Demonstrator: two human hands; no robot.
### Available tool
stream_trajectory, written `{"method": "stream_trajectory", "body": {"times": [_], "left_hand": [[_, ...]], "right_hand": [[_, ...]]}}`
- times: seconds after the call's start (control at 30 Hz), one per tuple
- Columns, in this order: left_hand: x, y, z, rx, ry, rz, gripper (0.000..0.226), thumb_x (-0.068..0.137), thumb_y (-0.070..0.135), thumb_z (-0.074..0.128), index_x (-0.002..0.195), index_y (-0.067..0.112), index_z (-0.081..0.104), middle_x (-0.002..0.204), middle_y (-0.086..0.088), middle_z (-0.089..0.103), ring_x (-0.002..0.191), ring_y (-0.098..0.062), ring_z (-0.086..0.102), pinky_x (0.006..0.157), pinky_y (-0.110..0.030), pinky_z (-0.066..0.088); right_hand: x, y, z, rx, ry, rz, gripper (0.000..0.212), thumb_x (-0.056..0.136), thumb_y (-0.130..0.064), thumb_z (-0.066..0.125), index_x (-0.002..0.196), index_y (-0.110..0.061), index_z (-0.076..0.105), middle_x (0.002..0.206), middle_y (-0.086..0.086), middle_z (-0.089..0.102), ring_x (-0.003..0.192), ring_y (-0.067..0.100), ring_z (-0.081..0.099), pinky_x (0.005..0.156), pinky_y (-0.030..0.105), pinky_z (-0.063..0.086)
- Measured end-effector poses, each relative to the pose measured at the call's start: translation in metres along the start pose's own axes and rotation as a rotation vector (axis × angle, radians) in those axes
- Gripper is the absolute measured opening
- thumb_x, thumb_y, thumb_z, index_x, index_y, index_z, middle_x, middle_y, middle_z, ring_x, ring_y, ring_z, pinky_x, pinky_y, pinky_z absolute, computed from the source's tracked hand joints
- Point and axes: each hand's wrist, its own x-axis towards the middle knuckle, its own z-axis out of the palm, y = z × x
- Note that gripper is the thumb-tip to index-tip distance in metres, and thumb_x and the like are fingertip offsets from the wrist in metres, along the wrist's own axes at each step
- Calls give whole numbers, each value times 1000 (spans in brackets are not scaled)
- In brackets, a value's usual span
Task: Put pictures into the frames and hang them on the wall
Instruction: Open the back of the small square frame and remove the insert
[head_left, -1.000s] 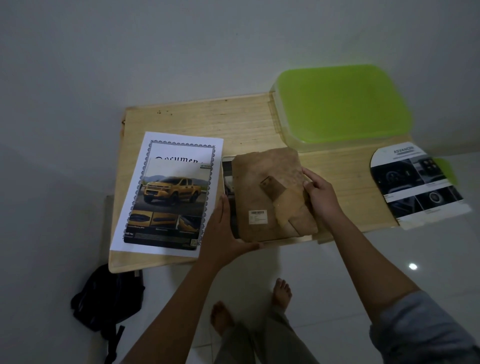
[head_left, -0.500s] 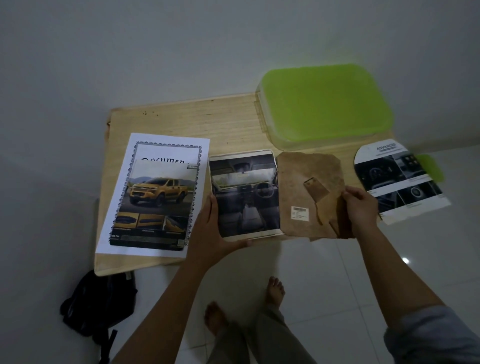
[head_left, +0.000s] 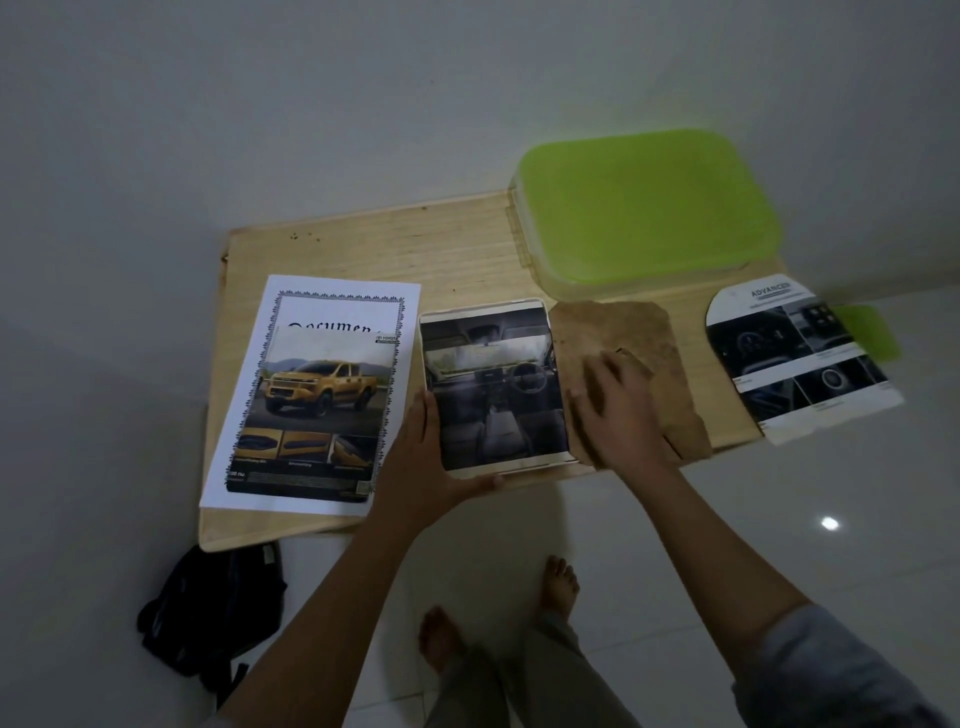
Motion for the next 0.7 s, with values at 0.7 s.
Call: {"method": "stream_trajectory", "body": {"times": [0.7], "left_hand": [[-12,-26,-1,66,6,58,124,61,87,42,143,23,-25,157,2,-14,145,-14,2,111,-28,13]], "right_hand": [[-22,30,-2,14,-67,-45,67,92,-49,44,146,-13,24,156,5,17,144,20,9,117,42,7]]}}
